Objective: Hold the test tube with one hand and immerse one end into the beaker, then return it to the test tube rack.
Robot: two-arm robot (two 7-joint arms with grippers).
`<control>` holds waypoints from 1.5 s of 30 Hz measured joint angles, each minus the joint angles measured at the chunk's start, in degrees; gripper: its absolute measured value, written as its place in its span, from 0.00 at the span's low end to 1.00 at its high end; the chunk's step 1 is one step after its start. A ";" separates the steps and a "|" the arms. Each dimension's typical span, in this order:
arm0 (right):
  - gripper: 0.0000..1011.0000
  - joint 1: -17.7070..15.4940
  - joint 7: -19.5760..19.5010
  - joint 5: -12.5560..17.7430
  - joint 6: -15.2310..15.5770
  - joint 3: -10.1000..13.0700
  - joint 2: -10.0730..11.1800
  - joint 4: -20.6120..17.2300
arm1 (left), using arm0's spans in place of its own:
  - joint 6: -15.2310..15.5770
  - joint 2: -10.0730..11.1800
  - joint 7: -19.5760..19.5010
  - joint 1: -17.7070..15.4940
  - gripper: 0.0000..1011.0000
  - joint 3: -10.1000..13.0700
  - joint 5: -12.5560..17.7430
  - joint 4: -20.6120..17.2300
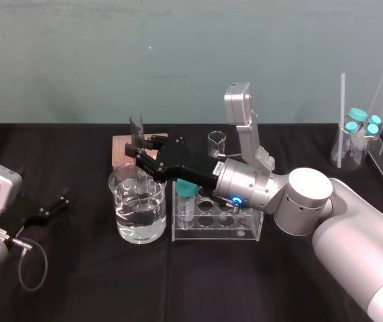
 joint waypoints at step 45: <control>0.23 0.15 0.37 -0.37 0.11 0.30 -0.18 0.50 | 0.00 0.00 0.00 0.00 0.99 0.00 0.00 0.00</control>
